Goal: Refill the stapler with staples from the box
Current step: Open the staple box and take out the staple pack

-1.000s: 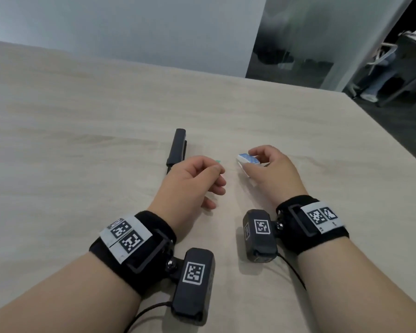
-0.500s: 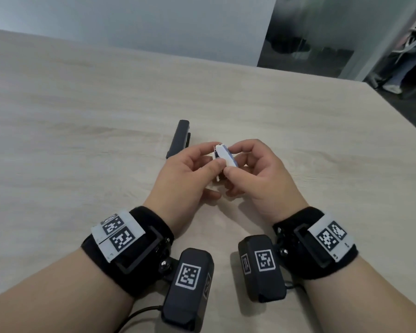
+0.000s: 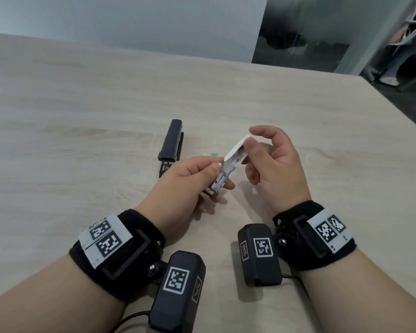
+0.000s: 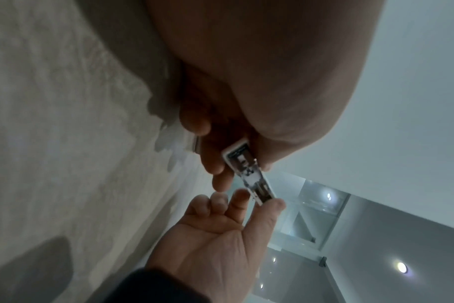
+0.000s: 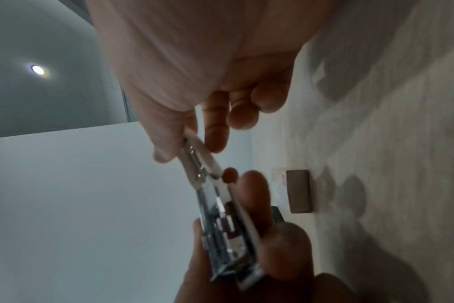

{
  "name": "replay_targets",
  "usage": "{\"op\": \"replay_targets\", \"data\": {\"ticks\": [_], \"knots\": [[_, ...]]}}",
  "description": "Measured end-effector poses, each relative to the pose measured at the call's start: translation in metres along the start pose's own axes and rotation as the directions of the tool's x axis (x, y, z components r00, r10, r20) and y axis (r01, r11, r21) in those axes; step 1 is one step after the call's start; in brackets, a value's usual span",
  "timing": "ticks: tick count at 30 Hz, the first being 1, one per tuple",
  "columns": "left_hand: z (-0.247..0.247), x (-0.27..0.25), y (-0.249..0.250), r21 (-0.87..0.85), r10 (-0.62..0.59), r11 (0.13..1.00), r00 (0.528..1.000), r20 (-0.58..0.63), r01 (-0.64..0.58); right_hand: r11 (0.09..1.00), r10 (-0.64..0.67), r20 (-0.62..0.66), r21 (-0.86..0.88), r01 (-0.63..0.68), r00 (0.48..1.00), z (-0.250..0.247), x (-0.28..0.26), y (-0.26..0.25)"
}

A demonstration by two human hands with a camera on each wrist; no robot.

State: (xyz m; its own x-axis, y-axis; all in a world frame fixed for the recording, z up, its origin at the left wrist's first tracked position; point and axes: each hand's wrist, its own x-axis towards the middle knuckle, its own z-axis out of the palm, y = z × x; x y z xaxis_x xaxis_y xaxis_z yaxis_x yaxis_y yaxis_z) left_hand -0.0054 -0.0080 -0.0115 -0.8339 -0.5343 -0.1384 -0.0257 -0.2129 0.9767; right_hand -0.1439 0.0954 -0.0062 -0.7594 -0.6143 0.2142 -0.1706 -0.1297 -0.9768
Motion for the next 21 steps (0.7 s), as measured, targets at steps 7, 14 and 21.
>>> {"op": "replay_targets", "data": {"ticks": [7, 14, 21], "knots": [[-0.0078, 0.0044, 0.0036, -0.199, -0.009, 0.980, 0.999, -0.054, -0.002, 0.988, -0.085, 0.116, -0.120, 0.099, 0.990, 0.0066, -0.0099, -0.0036], [-0.0071, 0.0040, 0.0030, -0.161, 0.005, 0.987, 1.000, -0.010, -0.006, 0.995, -0.052, 0.103, -0.077, 0.060, 0.993, 0.0081, -0.0074, -0.0005], [-0.0006, -0.0031, 0.0074, -0.012, -0.028, 1.000, 0.999, 0.020, 0.028, 0.999, 0.014, 0.102, -0.047, -0.010, 0.995, 0.0078, -0.0061, 0.0005]]}}
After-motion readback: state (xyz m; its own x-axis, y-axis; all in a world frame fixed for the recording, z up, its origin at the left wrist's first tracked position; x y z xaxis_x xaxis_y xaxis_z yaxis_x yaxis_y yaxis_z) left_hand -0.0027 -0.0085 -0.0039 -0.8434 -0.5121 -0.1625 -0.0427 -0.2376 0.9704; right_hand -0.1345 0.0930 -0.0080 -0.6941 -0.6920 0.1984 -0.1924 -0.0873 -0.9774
